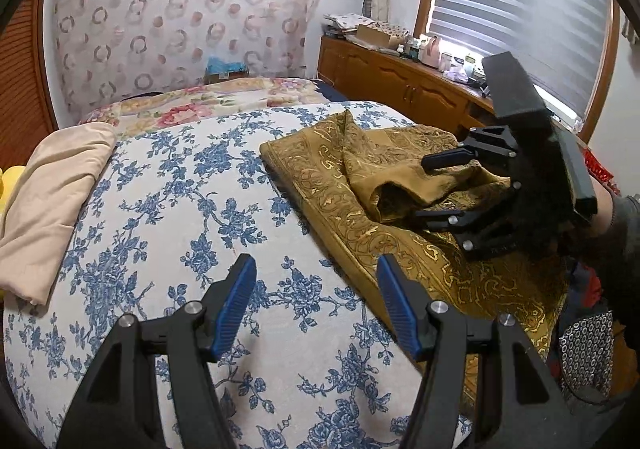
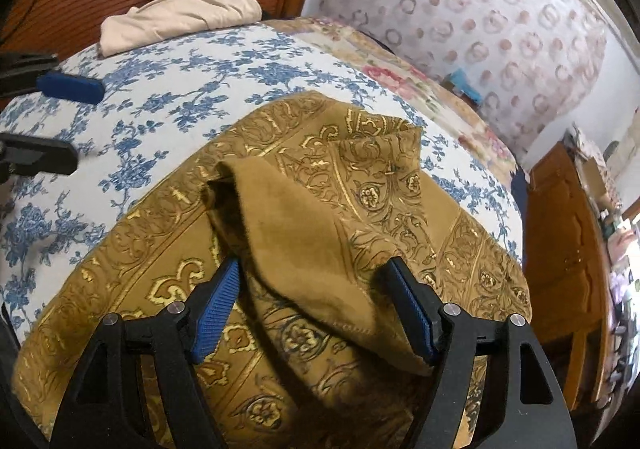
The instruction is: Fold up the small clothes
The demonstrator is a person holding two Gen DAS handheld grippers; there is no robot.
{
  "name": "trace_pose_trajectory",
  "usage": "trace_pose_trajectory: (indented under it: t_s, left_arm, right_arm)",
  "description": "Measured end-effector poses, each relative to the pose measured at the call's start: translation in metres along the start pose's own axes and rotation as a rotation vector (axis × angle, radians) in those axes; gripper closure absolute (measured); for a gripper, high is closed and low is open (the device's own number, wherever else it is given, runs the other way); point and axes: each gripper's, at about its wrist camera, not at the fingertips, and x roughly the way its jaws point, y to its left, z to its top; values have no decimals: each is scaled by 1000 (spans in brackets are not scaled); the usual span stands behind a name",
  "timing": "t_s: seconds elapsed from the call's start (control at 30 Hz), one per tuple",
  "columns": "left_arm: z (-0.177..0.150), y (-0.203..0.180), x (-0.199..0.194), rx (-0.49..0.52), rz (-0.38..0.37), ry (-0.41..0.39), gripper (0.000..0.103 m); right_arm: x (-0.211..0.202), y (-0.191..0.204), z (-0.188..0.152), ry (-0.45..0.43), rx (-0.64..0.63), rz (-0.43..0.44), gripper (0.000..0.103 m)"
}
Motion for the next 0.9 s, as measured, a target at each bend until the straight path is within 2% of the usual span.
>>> trace_pose_trajectory:
  t_s: [0.1,0.13,0.23,0.43,0.67,0.8,0.9]
  left_arm:
    - [0,-1,-1,0,-1,-3,41]
    - [0,-1,0,1,2,-3,41]
    - [0,-3,0,1,10,1,41]
    - [0,-5,1,4,6,-1,41]
    - [-1,-9,3,10,1,4,41]
    - [-1,-10,4,12,0,8,41]
    - [-2,-10,6,13,-1,11,41]
  right_arm:
    - [0,-7,-1,-1,18,14,40]
    - [1,-7,-1,1,22,22,51]
    - [1,-10,-3,7,4,47,93]
    - [-14,-34,-5,-46,63,66,95]
    - [-34,-110,-12,-121,295,-2,95]
    - [-31,-153,-22,-120,432,-53,96]
    - [-16,-183,-34,-70,541,-105,94]
